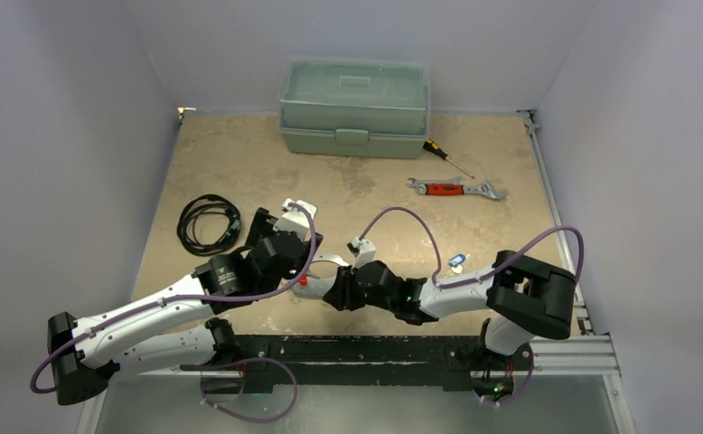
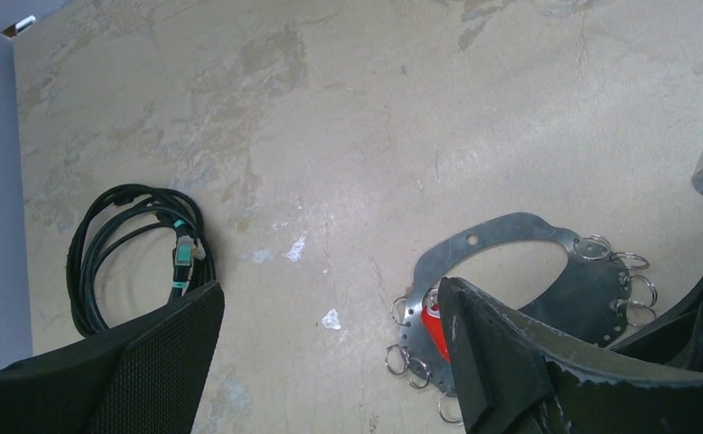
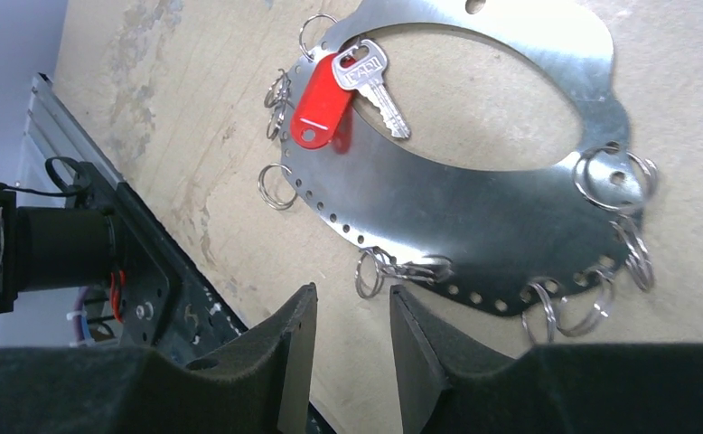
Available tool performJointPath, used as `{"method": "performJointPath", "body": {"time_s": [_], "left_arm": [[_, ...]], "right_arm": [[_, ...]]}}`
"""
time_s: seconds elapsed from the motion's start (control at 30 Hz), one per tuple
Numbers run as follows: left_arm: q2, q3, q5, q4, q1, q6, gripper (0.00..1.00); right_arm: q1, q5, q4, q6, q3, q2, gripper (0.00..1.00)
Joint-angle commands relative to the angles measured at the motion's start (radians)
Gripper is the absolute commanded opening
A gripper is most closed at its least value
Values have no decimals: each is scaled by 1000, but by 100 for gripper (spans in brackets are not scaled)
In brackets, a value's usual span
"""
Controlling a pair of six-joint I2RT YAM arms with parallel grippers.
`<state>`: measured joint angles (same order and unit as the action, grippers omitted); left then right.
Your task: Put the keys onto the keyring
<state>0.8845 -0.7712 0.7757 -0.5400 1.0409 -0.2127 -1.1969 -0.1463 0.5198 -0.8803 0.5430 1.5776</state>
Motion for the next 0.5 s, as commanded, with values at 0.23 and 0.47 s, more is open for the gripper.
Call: {"method": "performJointPath", "body": {"time_s": [0.23,0.47], "left_arm": [[-6,32,-262,16,-3,-288,77],[-11,211,-358,168,68,-416,63]], "right_arm": [[77,-192,-381,215,40,-398,48],[210,-149,-468,343,48,-498,48]]}}
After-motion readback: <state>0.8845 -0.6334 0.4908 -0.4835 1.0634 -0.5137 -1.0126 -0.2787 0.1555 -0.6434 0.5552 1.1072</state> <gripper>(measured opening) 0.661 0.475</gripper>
